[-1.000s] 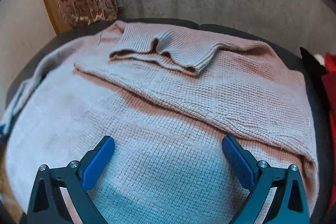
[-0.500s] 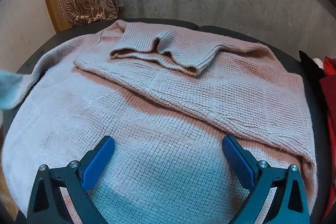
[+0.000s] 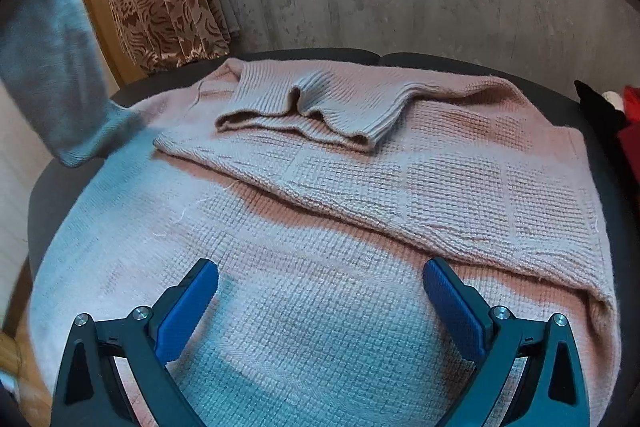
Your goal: Fold clothes
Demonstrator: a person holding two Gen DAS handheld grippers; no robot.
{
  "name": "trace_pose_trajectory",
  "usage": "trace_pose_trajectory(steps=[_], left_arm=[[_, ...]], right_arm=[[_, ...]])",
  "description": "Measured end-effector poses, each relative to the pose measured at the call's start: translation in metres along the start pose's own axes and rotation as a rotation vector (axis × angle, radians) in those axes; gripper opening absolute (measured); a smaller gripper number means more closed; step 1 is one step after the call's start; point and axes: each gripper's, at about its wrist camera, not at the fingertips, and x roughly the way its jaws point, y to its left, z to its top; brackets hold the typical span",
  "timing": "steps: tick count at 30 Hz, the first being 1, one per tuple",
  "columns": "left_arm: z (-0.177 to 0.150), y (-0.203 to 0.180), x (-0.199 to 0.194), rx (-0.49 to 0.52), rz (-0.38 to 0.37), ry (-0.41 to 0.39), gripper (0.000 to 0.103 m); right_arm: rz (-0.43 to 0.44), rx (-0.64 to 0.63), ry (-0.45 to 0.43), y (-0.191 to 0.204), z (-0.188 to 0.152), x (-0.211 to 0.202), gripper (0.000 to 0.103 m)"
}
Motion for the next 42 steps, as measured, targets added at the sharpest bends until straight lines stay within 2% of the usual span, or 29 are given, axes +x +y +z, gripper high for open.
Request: trace_pose_trajectory(steps=[3, 6, 8, 10, 11, 13, 19, 22, 24, 25, 26, 29, 34, 42], left_arm=[[-0.025, 0.002, 0.063, 0.007, 0.046, 0.115, 0.009], [-0.058, 0.013, 0.12, 0.038, 0.128, 0.239, 0.01], [-0.077, 0.019, 0.139, 0.065, 0.177, 0.29, 0.026], [-0.092, 0.026, 0.144, 0.076, 0.212, 0.31, 0.03], [-0.096, 0.031, 0.133, 0.064, 0.22, 0.281, 0.036], [-0.105, 0.041, 0.11, 0.04, 0.236, 0.224, 0.042], [-0.129, 0.073, 0.041, -0.03, 0.282, 0.052, 0.043], [-0.153, 0.091, 0.021, -0.056, 0.335, 0.032, 0.043], [-0.166, 0.106, 0.01, -0.067, 0.367, 0.052, 0.043], [-0.171, 0.113, 0.007, -0.073, 0.378, 0.061, 0.043], [-0.176, 0.12, 0.006, -0.083, 0.378, 0.062, 0.042], [-0.184, 0.125, 0.004, -0.067, 0.36, 0.039, 0.041], [-0.19, 0.119, 0.01, 0.008, 0.387, 0.024, 0.041], [-0.2, 0.123, 0.009, 0.035, 0.377, 0.003, 0.042]], right_arm=[[-0.008, -0.006, 0.005, 0.001, -0.002, -0.001, 0.103], [-0.06, -0.064, 0.032, 0.011, -0.002, 0.004, 0.103], [-0.097, -0.107, 0.049, 0.018, -0.002, 0.008, 0.103], [-0.121, -0.136, 0.06, 0.023, -0.003, 0.01, 0.103], [-0.115, -0.129, 0.059, 0.022, -0.003, 0.009, 0.103], [-0.106, -0.12, 0.056, 0.021, -0.004, 0.009, 0.103], [-0.118, -0.116, 0.055, 0.025, -0.006, 0.008, 0.103], [-0.112, -0.086, 0.052, 0.022, -0.005, 0.004, 0.101], [-0.088, -0.05, 0.034, 0.017, 0.004, -0.002, 0.086], [-0.072, -0.03, 0.021, 0.015, 0.01, -0.006, 0.067], [-0.057, -0.009, 0.008, 0.012, 0.017, -0.01, 0.055], [-0.045, 0.043, -0.042, 0.001, 0.039, -0.019, 0.054], [-0.058, 0.031, -0.041, 0.001, 0.083, 0.013, 0.054], [-0.028, -0.019, 0.012, -0.007, 0.098, 0.051, 0.054]])
